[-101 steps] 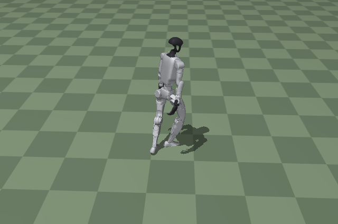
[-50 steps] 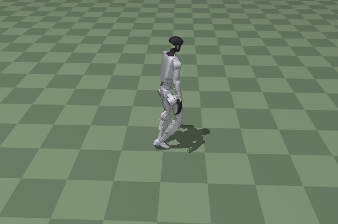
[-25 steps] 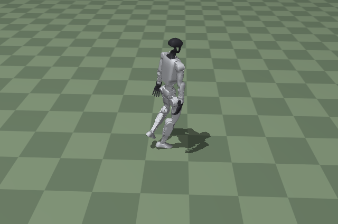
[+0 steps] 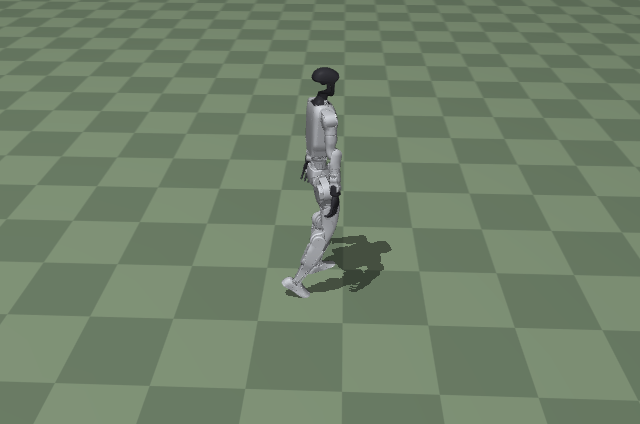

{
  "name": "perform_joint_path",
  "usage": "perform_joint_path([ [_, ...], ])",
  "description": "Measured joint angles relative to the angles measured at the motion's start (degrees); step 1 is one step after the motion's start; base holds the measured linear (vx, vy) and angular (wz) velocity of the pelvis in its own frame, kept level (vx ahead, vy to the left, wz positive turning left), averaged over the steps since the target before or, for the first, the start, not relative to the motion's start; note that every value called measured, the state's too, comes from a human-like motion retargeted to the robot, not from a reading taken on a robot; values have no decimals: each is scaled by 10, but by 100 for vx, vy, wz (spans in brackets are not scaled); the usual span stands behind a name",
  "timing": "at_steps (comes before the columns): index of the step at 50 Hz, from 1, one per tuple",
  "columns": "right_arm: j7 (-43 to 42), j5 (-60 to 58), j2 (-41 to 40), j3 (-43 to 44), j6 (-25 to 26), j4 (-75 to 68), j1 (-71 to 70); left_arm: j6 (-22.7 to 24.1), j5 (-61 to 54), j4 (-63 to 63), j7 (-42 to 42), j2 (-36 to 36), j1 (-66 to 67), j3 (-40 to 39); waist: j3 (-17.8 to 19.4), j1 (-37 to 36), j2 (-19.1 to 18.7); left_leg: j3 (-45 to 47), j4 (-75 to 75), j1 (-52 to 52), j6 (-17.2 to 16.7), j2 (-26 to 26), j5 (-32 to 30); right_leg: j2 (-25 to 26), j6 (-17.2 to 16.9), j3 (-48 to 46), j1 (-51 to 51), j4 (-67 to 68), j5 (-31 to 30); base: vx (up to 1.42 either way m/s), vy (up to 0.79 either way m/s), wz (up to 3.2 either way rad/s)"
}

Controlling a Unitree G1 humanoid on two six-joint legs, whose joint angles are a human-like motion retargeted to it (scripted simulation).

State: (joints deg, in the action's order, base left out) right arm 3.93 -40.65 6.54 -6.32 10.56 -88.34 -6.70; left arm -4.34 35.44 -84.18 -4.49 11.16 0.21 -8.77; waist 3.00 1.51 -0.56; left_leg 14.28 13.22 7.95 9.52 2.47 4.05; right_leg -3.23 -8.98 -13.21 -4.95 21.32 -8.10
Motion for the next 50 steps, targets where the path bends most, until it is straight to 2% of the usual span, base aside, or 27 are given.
perform_joint_path([
  [2, -31, -31, 1, -22, 7, -14, 4, -14, -10, 10, 33, 7, -14, -5, 11, 23, -10, 27, -7, -18, 2, 23, 8, -8, 16, -43, 40, 72, 32, 11, 4, -121],
  [5, -48, -30, 2, -15, 7, -19, 22, -42, -24, 16, 76, 19, -39, -3, 19, 50, -12, 52, -27, -42, 10, 25, 14, -16, 37, -112, 78, 95, 72, 14, 3, -100],
  [10, 18, 10, 6, 34, -12, -36, 59, -41, -34, 33, 70, 21, -52, -2, 7, 84, 23, 103, -71, -100, 17, -18, 33, 26, 7, -143, 112, -18, 142, 23, 0, -93],
  [12, 23, 23, 8, 37, -7, -52, 64, -32, -37, 43, 74, 24, -50, -6, 1, 89, 39, 137, -82, -128, 23, -39, 47, 31, 47, -203, 105, -71, 154, 27, -1, -155],
  [13, 19, 27, 8, 38, -6, -61, 65, -30, -36, 49, 77, 26, -47, -11, -2, 86, 41, 150, -86, -142, 25, -43, 55, 37, 94, -246, 95, -93, 167, 33, -3, -189],
  [15, 15, 33, 7, 37, -5, -80, 67, -26, -32, 57, 79, 26, -41, -19, -10, 74, 45, 184, -88, -167, 30, -52, 72, 49, 157, -341, 61, -132, 195, 40, -4, -193],
  [16, 23, 35, 8, 37, 0, -87, 67, -26, -29, 60, 80, 23, -38, -19, -12, 70, 49, 202, -81, -179, 37, -60, 79, 45, 153, -338, 48, -142, 194, 45, -4, -155],
  [17, 34, 35, 9, 38, 6, -91, 67, -26, -26, 61, 80, 19, -35, -19, -12, 68, 54, 218, -73, -191, 44, -66, 83, 44, 147, -296, 46, -144, 191, 44, -2, -106],
  [18, 51, 31, 10, 43, 16, -91, 67, -28, -25, 60, 79, 14, -32, -16, -9, 70, 59, 231, -58, -204, 52, -71, 83, 47, 135, -172, 66, -127, 186, 40, 2, -108],
  [19, 64, 28, 11, 48, 21, -88, 66, -31, -24, 57, 78, 7, -29, -13, -7, 64, 62, 251, -38, -215, 55, -70, 75, 44, 132, -135, 62, -124, 184, 36, 3, -134],
  [22, 90, 27, 11, 55, 26, -62, 57, -38, -21, 51, 94, -10, -18, -11, 7, 44, 68, 304, 68, -236, 55, -41, 27, 30, 147, -160, 9, -136, 192, 35, -3, -223],
  [23, 93, 29, 9, 53, 27, -47, 49, -37, -16, 52, 111, -11, -14, -14, 19, 41, 74, 305, 131, -241, 55, -18, 17, 39, 149, -91, -4, -132, 198, 46, -27, -256],
  [25, 91, 40, 3, 52, 28, -10, 32, -30, 1, 60, 149, -6, -11, -13, 30, 46, 70, 250, 267, -201, 55, 32, 14, 57, 165, -43, -19, -135, 207, 38, -33, -222],
  [27, 92, 45, -3, 48, 26, 28, 23, -23, 21, 63, 156, -5, -2, -3, 27, 53, 59, 192, 331, -146, 55, 41, 20, 66, 173, -31, -14, -147, 193, 1, -3, -163],
  [30, 102, 16, -7, 27, 25, 90, 15, -24, 49, 54, 128, -10, 9, 11, 22, 51, 49, 112, 308, -84, 55, 1, 42, 59, 168, 17, 9, -159, 156, -23, 20, -177],
  [33, 101, -60, -2, -6, 22, 145, 2, -31, 52, 34, 118, -11, 13, 24, 14, 54, 47, 39, 217, -62, 55, -19, 125, 56, 168, 62, 38, -159, 132, -18, 7, -208],
  [35, 103, -103, -1, -25, 13, 166, -10, -34, 50, 25, 126, -11, 17, 25, 11, 52, 45, -70, 166, -40, 55, -60, 144, 65, 169, 104, 60, -159, 114, -15, 10, -250],
  [37, 115, -122, 3, -44, 8, 178, -20, -36, 40, 16, 132, -16, 21, 31, 6, 55, 40, -175, 89, -45, 42, -119, 86, 58, 150, 151, 87, -149, 101, -16, 38, -260],
  [38, 122, -125, 3, -50, 6, 183, -25, -39, 35, 11, 132, -15, 21, 34, 8, 54, 31, -215, 59, -54, 14, -125, 43, 75, 149, 172, 98, -146, 93, -17, 26, -276],
  [40, 129, -125, 2, -59, 4, 193, -28, -49, 33, 3, 129, -17, 20, 35, 11, 59, 30, -280, 43, -59, 16, -152, 16, 89, 140, 216, 111, -144, 75, -18, 12, -255],
  [42, 119, -126, 0, -54, -2, 197, -31, -64, 31, -3, 124, -19, 10, 29, 14, 92, 33, -82, 22, -70, 54, -87, 40, 93, 129, 227, 124, -148, 58, -32, 7, -170],
  [43, 110, -128, -3, -50, -4, 199, -30, -71, 28, -3, 121, -17, 6, 25, 18, 113, 33, -55, 12, -82, 55, -75, 45, 102, 125, 222, 126, -153, 51, -41, 6, -156],
  [45, 87, -118, -4, -40, -2, 200, -29, -77, 19, 4, 114, -17, -6, 19, 26, 135, 38, -77, -6, -83, 55, -94, 34, 96, 88, 222, 140, -154, 49, -43, 17, -198],
  [47, 68, -91, -1, -29, -4, 193, -24, -71, 10, 20, 106, -12, -16, 17, 30, 127, 45, -29, -24, -84, 51, -93, 28, 89, 61, 205, 160, -147, 71, -37, 16, -267],
  [50, 50, -49, 9, -14, -9, 173, -5, -56, -6, 45, 89, -1, -24, 31, 27, 95, 47, 31, -42, -89, 49, -85, 32, 59, 75, 49, 177, -138, 147, -23, 3, -281],
])
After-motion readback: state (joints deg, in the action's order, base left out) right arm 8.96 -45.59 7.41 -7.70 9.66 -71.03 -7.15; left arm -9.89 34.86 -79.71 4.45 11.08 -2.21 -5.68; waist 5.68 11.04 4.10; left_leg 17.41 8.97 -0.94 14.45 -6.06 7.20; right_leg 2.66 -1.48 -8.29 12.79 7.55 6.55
